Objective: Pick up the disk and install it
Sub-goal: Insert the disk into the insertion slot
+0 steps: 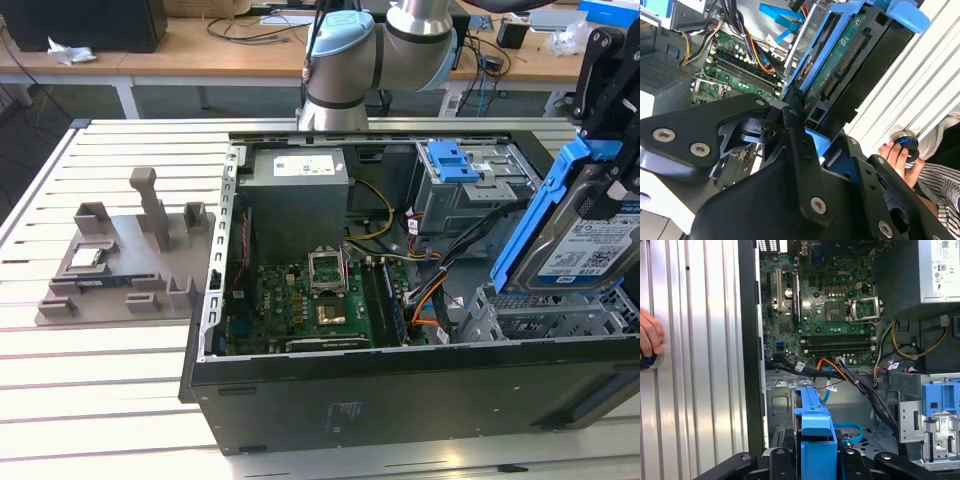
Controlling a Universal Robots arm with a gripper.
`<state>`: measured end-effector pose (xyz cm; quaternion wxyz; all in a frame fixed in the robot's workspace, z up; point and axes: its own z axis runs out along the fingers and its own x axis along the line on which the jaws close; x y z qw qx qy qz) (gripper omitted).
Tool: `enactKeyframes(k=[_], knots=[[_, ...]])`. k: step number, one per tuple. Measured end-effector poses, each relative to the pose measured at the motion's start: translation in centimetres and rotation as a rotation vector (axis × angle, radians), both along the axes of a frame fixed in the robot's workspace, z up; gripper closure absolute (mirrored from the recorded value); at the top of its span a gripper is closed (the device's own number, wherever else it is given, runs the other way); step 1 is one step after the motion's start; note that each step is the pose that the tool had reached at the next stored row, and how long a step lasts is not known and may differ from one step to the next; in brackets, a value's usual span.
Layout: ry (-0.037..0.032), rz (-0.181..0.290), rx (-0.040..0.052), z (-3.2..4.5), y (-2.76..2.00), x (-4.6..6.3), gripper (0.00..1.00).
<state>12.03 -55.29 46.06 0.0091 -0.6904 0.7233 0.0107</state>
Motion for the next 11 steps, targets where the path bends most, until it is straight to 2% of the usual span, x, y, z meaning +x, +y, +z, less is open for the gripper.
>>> enactKeyframes(k=[6, 11], knots=[[0.0000, 0.000, 0.0000, -0.38, 0.35, 0.0, 0.64], [0.0010, 0.001, -0.0011, -1.18, 0.49, 0.1, 0.64]])
